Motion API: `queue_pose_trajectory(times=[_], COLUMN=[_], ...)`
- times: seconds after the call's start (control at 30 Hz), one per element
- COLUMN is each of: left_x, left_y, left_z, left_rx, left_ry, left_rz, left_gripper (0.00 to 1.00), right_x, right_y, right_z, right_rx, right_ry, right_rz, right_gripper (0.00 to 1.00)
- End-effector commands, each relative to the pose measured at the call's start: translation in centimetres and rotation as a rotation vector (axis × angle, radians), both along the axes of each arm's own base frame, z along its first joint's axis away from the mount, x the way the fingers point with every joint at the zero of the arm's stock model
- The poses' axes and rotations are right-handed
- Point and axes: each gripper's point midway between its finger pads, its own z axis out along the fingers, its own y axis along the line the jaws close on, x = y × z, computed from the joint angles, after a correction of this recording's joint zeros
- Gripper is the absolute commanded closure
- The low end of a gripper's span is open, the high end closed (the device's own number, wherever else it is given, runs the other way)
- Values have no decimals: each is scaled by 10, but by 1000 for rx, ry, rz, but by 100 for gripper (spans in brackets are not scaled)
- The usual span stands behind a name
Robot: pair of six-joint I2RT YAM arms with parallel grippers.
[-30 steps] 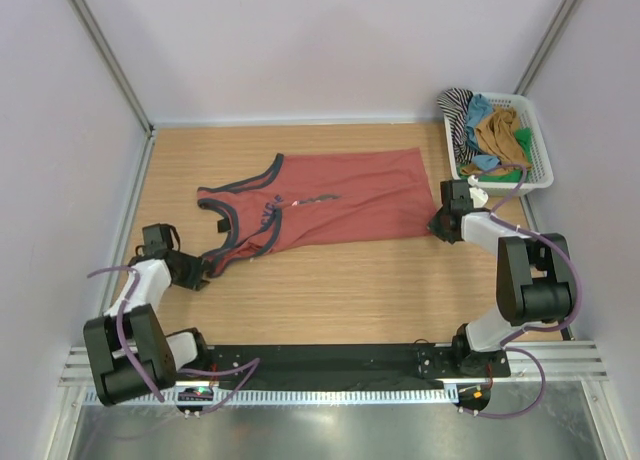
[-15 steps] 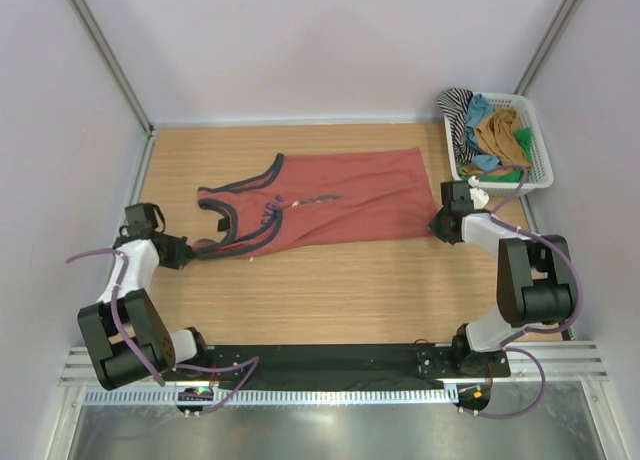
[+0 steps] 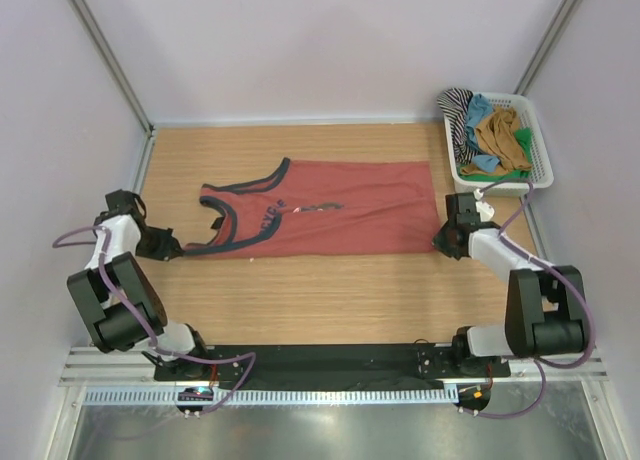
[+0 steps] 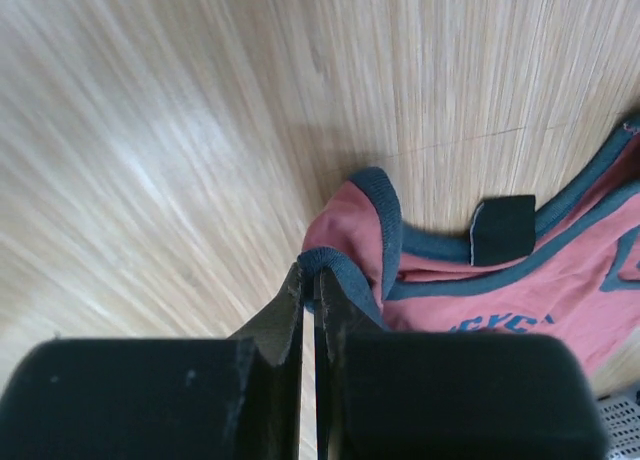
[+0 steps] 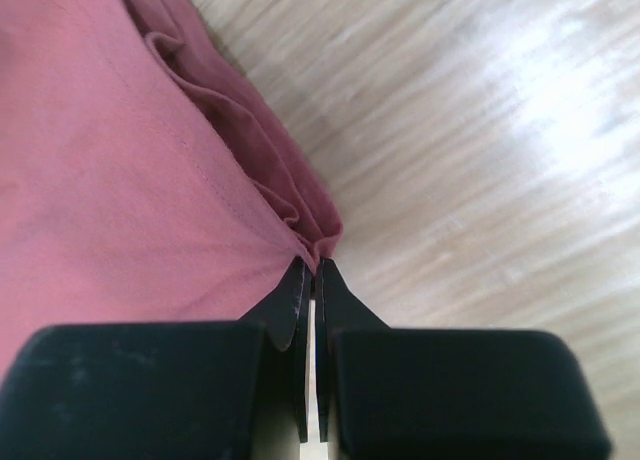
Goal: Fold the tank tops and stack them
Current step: Fold the tank top
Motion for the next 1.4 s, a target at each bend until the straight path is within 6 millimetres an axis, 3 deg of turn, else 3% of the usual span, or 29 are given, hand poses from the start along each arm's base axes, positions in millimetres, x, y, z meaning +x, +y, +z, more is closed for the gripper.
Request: queue_pose_trajectory(times=[0.0, 0.17, 0.3, 0.37, 0.4, 0.5, 0.6, 0.63, 0.77, 0.8, 0.87, 0.9, 0.97, 1.07, 1.2, 1.23, 1.27, 1.33, 1.37], left_x=[-9, -20, -28, -29, -27, -26, -18, -3, 37, 44, 70, 78, 99, 130, 166, 179, 188, 202, 217], left_y=[16, 23, 25, 24, 25, 32, 35, 32, -3, -13, -47, -71, -90, -123, -175, -181, -187, -200, -205], left_z=[24, 47, 47, 46, 45, 47, 52, 58, 79, 84, 96, 98, 114, 121, 102, 108, 87, 76, 71], left_rx=[44, 91, 126, 131, 141, 173, 182, 179, 160, 159, 121, 63, 72, 144, 104, 111, 99, 134, 159], left_ry=[5, -6, -4, -16, -29, -29, -58, -134, -285, -302, -381, -409, -483, -524, -510, -529, -489, -473, -475], left_rz=[13, 19, 32, 38, 22, 38, 28, -30, -257, -324, -476, -539, -593, -677, -805, -813, -826, -868, -883], left_gripper=[100, 100, 99, 75, 56, 31, 24, 24, 26, 25, 25, 25, 26, 31, 33, 34, 35, 38, 38], right_x=[-17, -33, -55, -65, -70, -75, -73, -70, -49, -38, -22, -8, 16, 48, 92, 101, 117, 132, 149], right_y=[-5, 4, 7, 7, 6, 6, 5, 5, 4, 5, 7, 5, 7, 9, 12, 11, 10, 10, 7], right_z=[14, 28, 24, 30, 30, 42, 52, 54, 66, 76, 76, 90, 98, 107, 110, 109, 120, 99, 114], right_rx=[-19, 24, 35, 43, 48, 64, 68, 64, 29, 25, 2, -16, -34, -55, -70, -81, -88, -102, -130], right_ry=[3, -8, 44, 26, 20, -40, -74, -76, -102, -121, -107, -134, -150, -172, -203, -197, -220, -143, -171], right_rz=[1, 36, 35, 26, 11, -26, -35, -29, 25, 44, 110, 110, 155, 188, 217, 215, 216, 239, 233], right_gripper=[99, 99, 99, 91, 70, 54, 49, 48, 50, 51, 54, 55, 56, 58, 58, 57, 58, 58, 58])
